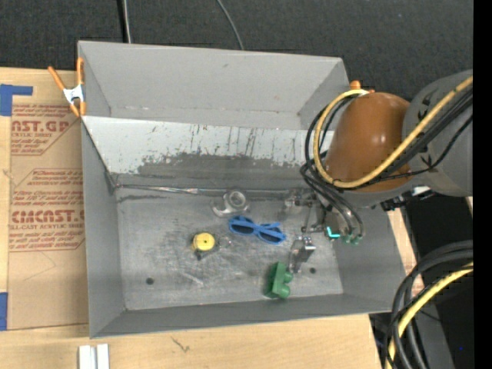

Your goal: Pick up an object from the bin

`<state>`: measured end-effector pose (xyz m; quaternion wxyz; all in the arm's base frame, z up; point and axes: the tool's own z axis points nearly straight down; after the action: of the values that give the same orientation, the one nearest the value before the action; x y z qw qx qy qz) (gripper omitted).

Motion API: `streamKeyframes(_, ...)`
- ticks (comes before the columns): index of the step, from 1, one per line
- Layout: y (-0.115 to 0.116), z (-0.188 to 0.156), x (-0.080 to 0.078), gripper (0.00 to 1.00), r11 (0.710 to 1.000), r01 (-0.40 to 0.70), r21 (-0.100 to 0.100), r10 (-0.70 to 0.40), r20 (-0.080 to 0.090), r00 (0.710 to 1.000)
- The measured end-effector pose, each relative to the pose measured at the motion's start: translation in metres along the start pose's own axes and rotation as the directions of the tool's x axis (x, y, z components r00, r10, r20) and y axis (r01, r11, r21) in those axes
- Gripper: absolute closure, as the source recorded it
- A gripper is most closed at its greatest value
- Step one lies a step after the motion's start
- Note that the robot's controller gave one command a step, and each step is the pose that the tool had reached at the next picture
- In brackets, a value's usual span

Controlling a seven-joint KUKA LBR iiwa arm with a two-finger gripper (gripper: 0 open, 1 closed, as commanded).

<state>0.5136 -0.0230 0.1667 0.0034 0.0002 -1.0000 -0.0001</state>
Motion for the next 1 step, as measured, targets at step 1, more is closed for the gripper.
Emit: streamKeyframes(1,0.0102,0.0950,-0.0545,0.00,0.991,-0.135,-0.003,0.135,0.015,0.991)
